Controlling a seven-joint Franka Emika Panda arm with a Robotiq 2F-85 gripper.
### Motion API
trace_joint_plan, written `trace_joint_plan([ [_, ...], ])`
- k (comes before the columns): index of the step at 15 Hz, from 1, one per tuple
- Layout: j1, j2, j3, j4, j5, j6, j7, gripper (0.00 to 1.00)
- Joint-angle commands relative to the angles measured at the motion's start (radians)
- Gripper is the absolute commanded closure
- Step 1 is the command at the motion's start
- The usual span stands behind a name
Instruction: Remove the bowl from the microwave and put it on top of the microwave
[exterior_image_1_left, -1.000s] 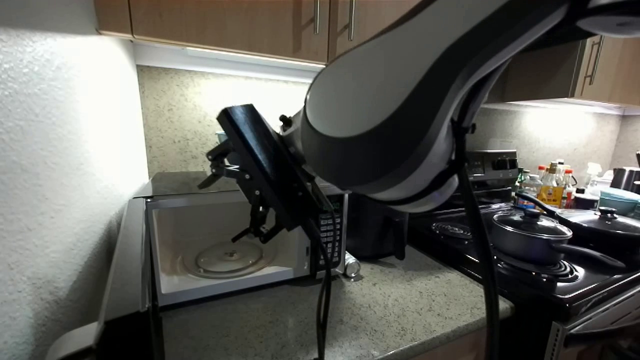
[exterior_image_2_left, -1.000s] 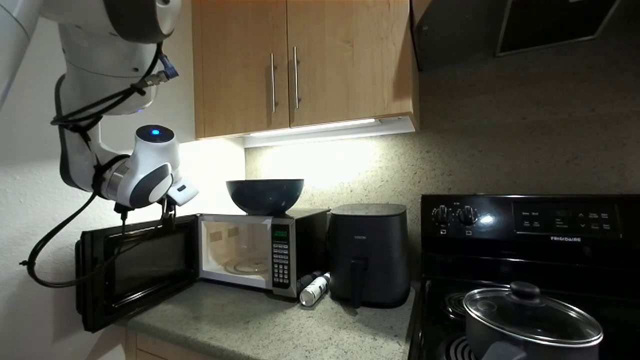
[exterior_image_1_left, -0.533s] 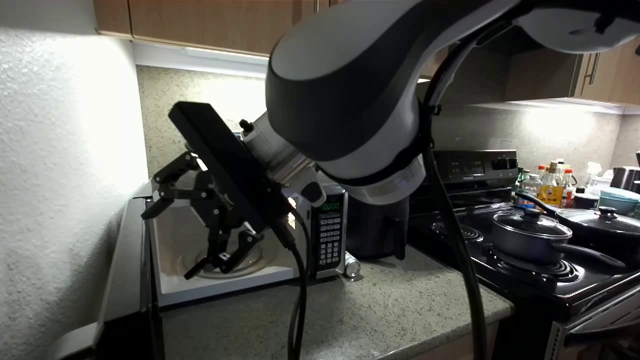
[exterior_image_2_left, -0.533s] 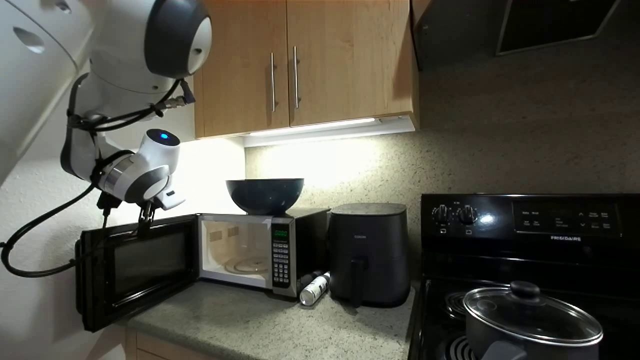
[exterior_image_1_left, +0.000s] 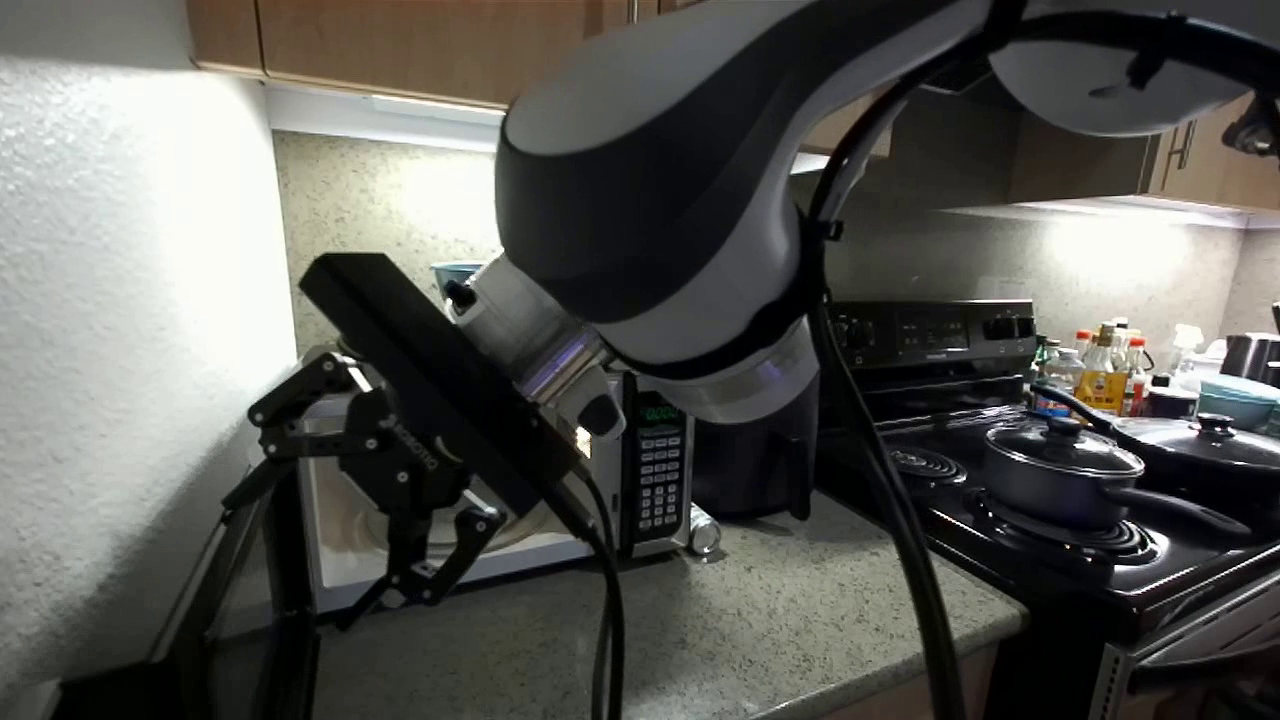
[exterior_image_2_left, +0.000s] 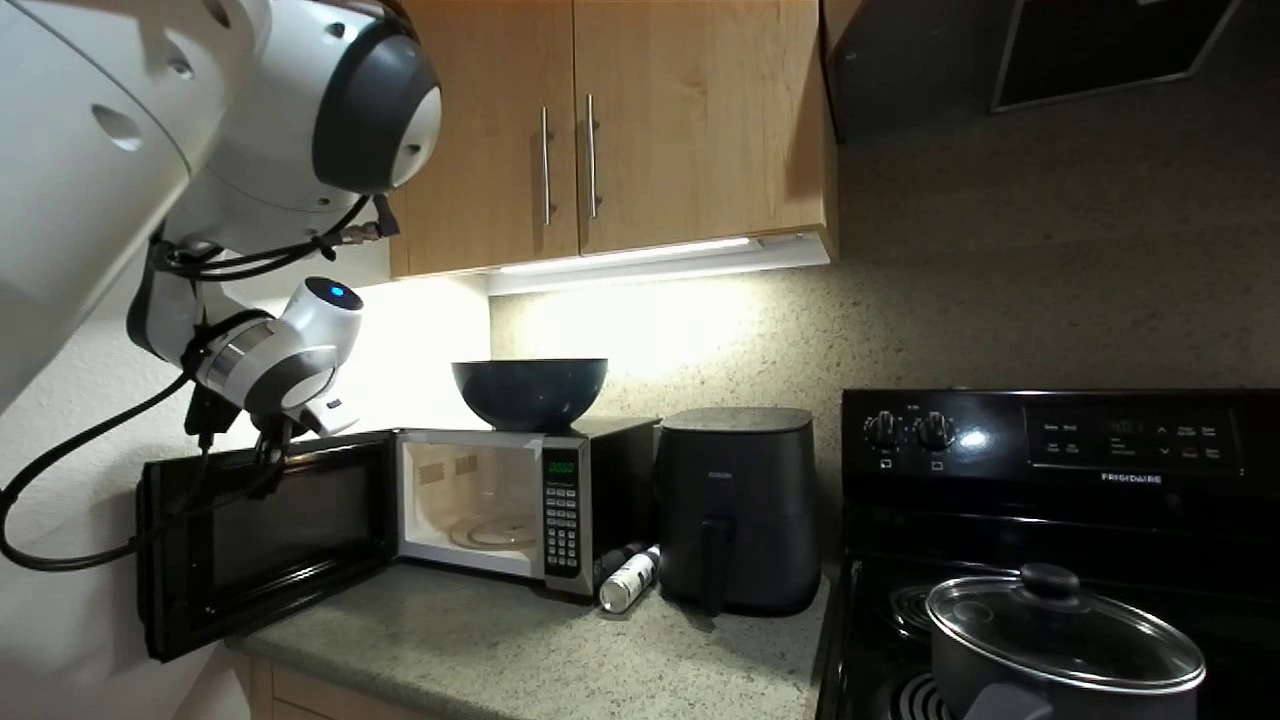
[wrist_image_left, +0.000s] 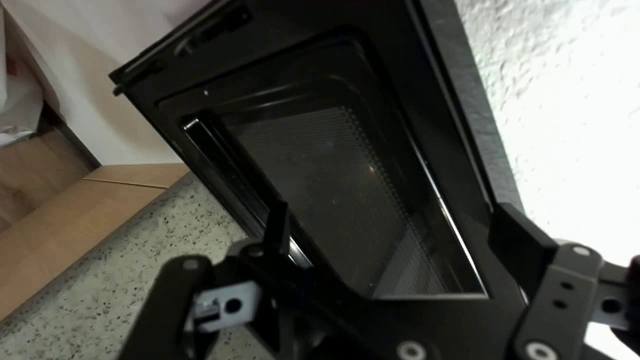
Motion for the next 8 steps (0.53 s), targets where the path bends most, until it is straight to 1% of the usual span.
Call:
trace_joint_plan([
  [1, 0.101, -0.056, -0.099, -0.002, 0.081, -0.01, -0.135, 0.0],
  [3, 0.136, -0.065, -0.133, 0.009, 0.12, -0.004, -0.193, 0.0],
  [4, 0.091, -0.033, -0.079, 0.006, 0.055, 0.02, -0.161, 0.0],
  [5, 0.078, -0.017, -0.053, 0.016, 0.077, 0.025, -0.188, 0.0],
  [6, 0.054, 0.008, -0.011, 0.024, 0.097, 0.041, -0.212, 0.0],
  [8, 0.014, 0.041, 0.063, 0.023, 0.105, 0.089, -0.258, 0.0],
])
